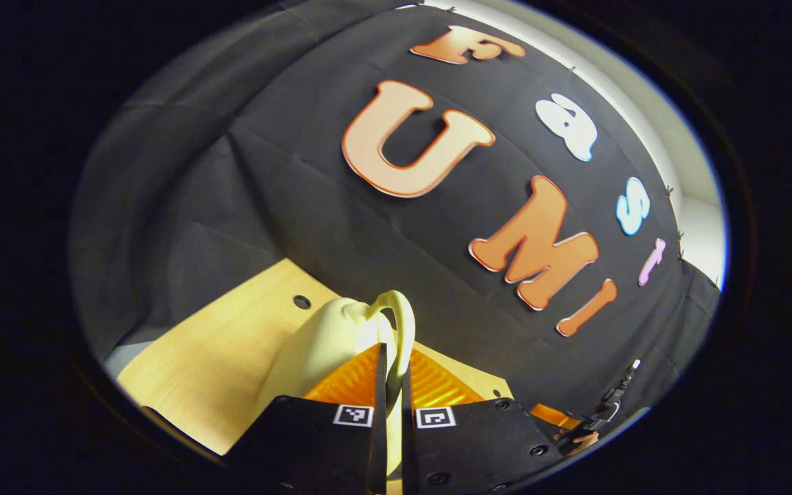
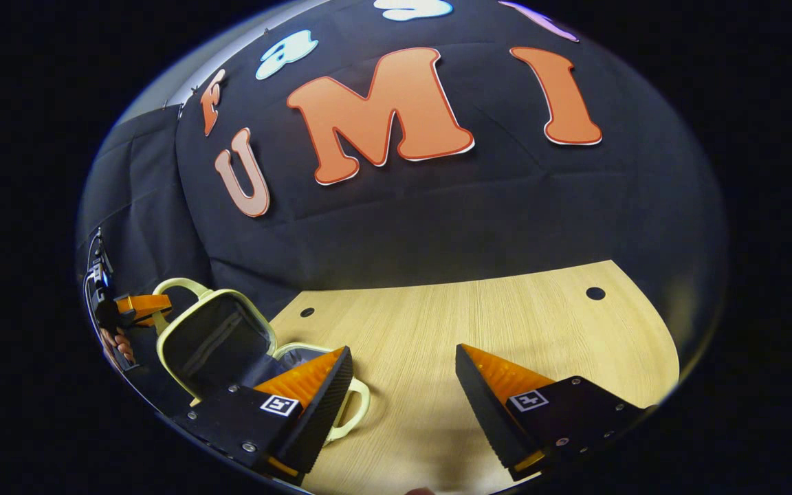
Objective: First open the suitcase, pack the skin care products into it, and then close the suitcase.
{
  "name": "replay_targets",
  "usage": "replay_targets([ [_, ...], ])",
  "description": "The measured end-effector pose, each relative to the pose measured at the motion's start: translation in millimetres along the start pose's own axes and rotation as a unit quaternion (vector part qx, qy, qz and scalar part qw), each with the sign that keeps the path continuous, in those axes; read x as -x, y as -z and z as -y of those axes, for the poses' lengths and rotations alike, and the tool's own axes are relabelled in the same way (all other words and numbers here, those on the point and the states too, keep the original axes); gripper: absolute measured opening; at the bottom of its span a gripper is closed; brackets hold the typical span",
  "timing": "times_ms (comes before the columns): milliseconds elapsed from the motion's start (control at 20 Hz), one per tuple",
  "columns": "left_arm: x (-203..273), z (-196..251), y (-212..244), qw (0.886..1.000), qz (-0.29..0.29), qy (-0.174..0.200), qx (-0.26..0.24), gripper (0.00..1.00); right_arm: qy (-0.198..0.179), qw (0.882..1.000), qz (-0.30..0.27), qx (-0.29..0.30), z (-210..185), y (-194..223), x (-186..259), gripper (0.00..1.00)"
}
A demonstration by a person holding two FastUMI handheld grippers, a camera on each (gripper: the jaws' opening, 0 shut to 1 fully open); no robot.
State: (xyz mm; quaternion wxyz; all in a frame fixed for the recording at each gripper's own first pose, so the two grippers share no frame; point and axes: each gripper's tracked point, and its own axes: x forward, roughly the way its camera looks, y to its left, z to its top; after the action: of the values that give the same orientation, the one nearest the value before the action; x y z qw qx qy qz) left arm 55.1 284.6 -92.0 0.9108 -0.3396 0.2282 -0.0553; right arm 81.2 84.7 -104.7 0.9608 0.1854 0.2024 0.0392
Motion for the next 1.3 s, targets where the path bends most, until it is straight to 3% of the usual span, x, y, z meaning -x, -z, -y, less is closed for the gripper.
replay_targets([
  [250,-26.0,56.8,51.8,0.998,-0.046,0.041,-0.017,0.08,0.001,1.0,0.0,-0.003,18.8,1.6,4.8,0.95],
  [550,-40.7,84.5,93.6,0.995,-0.08,0.058,-0.011,0.08,0.0,1.0,-0.004,-0.012,37.3,3.4,8.7,0.95],
  [750,-55.8,101.0,127.8,0.992,-0.109,0.056,-0.044,0.09,-0.004,1.0,-0.007,-0.009,44.1,6.5,9.9,0.95],
  [1050,-86.8,120.1,206.8,0.975,-0.175,0.028,-0.131,0.08,-0.008,1.0,-0.018,-0.005,52.4,15.4,12.2,0.95],
  [1300,-102.8,109.9,248.0,0.952,-0.219,-0.011,-0.215,0.08,-0.005,1.0,-0.018,0.011,60.4,19.1,14.8,0.95],
])
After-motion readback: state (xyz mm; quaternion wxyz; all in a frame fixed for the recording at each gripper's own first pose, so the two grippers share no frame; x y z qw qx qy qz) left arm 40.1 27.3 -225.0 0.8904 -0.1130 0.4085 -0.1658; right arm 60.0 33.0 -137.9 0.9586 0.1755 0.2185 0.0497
